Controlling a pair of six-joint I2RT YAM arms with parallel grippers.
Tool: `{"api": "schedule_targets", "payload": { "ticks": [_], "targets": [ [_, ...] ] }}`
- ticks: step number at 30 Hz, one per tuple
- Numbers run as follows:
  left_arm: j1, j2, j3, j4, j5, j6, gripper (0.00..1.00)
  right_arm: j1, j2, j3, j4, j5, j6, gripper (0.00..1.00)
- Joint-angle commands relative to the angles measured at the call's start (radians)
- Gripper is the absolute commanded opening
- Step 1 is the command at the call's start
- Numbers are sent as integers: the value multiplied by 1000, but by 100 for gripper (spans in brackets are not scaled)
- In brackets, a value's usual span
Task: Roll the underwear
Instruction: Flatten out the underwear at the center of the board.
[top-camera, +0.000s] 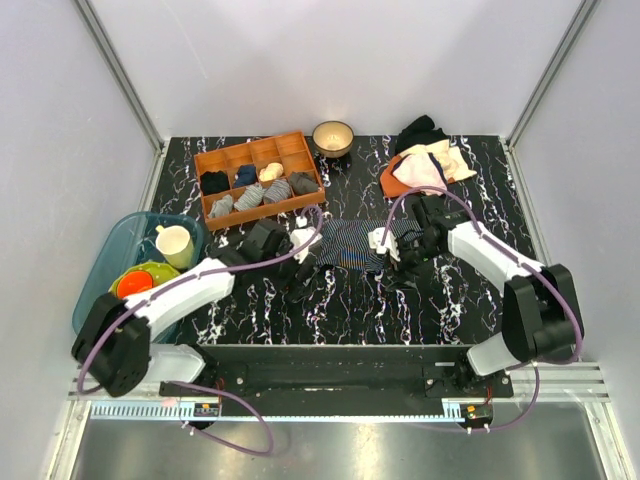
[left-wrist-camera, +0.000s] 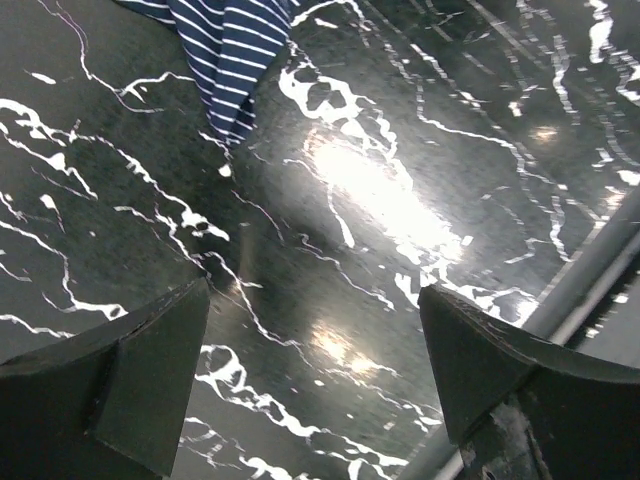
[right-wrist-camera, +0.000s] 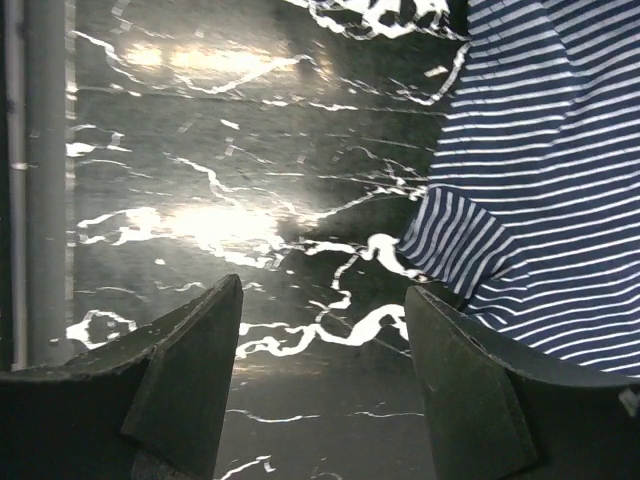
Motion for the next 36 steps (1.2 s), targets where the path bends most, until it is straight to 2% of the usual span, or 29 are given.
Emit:
{"api": "schedule_targets", "payload": {
  "ticks": [1,6,12,17,21,24,25,27,28,29,33,36],
  "targets": [
    [-13,102,88,86,-52,170,89,-5,55,12,223,86,-2,75],
    [-18,269,177,99,-68,210,87,-5,120,-10,335,211,8,73],
    [-19,427,292,95,-72,230,84,-5,152,-67,433,263,4,69],
    [-19,512,363,58,-101,223,74,-5,156,-74,445,252,2,64],
    [-19,575,422,14,-102,212,60,-5,175,-68,431,262,4,57],
    [-19,610,449,-23,-93,207,49,-5,186,-64,416,274,5,47],
    [-19,618,464,-41,-87,206,40,-5,189,-62,404,277,5,44],
    [-19,630,470,-55,-82,198,30,-5,192,-59,395,289,8,33],
    [-19,630,472,-68,-75,195,20,-5,193,-56,389,294,10,29],
    [-19,627,470,-72,-73,192,15,-5,192,-54,385,303,17,21],
    [-18,583,456,-94,-50,158,5,-5,164,-44,336,300,24,8],
    [-18,526,444,-120,5,132,2,-4,102,-39,252,260,27,3]
  ]
}}
